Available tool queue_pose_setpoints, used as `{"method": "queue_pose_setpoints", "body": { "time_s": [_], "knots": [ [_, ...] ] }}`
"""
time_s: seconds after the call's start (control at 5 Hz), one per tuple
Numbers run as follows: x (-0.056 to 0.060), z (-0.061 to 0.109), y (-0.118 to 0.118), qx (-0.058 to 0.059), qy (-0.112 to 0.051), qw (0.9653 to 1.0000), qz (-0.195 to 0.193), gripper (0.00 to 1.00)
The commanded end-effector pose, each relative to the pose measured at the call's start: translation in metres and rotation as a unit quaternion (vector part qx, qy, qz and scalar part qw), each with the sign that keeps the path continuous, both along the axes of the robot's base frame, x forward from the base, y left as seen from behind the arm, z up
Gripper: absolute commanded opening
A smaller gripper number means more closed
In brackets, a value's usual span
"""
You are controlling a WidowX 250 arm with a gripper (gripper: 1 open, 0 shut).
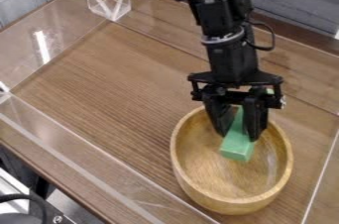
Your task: Put the green block in the brown bowl
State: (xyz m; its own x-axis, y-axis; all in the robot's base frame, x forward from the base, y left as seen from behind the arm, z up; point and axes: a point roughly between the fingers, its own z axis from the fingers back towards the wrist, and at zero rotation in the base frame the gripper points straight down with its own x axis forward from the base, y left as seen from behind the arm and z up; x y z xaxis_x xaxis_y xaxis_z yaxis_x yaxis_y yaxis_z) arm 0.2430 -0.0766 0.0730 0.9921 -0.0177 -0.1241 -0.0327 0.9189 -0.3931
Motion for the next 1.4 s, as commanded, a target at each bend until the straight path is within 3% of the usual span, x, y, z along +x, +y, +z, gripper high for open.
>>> {"method": "queue_pose_setpoints", "body": {
  "time_s": [0.0,1.2],
  "knots": [
    [0.0118,0.0103,0.0023,-0.005,-0.023,0.9997,0.000,0.00],
    [0.0124,0.0098,0.0035,-0.017,-0.015,0.9995,-0.021,0.00]
  ]
}}
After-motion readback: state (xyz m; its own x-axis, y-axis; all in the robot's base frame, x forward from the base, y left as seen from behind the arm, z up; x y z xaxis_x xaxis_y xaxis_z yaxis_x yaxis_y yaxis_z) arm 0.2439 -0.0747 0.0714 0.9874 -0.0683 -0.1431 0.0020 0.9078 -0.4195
